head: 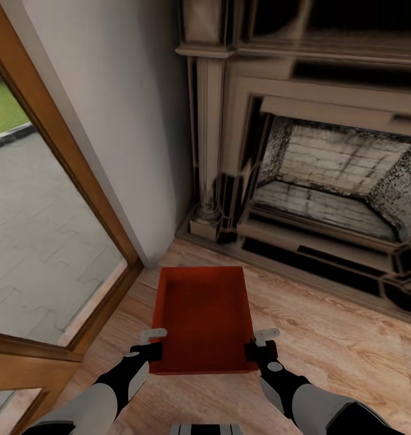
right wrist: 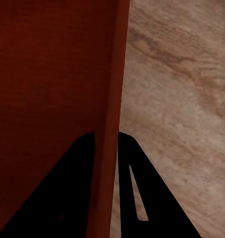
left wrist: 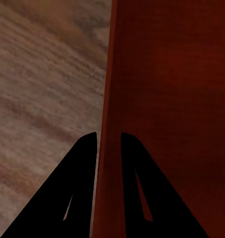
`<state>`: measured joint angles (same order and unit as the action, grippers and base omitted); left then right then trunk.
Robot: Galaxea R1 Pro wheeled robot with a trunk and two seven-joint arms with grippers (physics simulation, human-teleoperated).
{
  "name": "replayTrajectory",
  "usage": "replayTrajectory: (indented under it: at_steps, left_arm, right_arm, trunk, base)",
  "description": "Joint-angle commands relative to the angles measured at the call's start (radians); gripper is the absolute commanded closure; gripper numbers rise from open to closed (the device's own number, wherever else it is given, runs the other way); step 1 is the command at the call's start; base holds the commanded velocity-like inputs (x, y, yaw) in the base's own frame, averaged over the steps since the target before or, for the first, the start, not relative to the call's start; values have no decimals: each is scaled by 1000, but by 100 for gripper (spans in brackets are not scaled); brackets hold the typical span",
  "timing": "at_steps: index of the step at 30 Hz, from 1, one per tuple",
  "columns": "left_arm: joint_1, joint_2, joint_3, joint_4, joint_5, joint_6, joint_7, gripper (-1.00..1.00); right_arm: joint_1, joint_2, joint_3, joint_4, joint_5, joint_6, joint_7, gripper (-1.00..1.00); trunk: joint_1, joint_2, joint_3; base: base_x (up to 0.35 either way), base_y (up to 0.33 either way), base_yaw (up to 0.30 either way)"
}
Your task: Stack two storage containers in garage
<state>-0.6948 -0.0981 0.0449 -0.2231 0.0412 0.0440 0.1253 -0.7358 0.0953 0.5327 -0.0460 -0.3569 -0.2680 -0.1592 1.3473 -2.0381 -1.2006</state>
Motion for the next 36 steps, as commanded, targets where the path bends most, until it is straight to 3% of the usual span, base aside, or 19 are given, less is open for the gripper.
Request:
replayTrajectory:
  at_steps: [1,36]
  left_arm:
    - [0,4,18,-6,-15,-18,10,100]
    - [0,5,20,-6,-15,-18,10,100]
  right_arm:
    - [0,0,-22,3,-16,-2,-6,100]
    - [1,1,-20,3,-16,-3,-6,100]
  trunk:
    - [-4,7,3]
    - [-138,252,112]
  base:
    - [0,0,0]
    - [0,0,0]
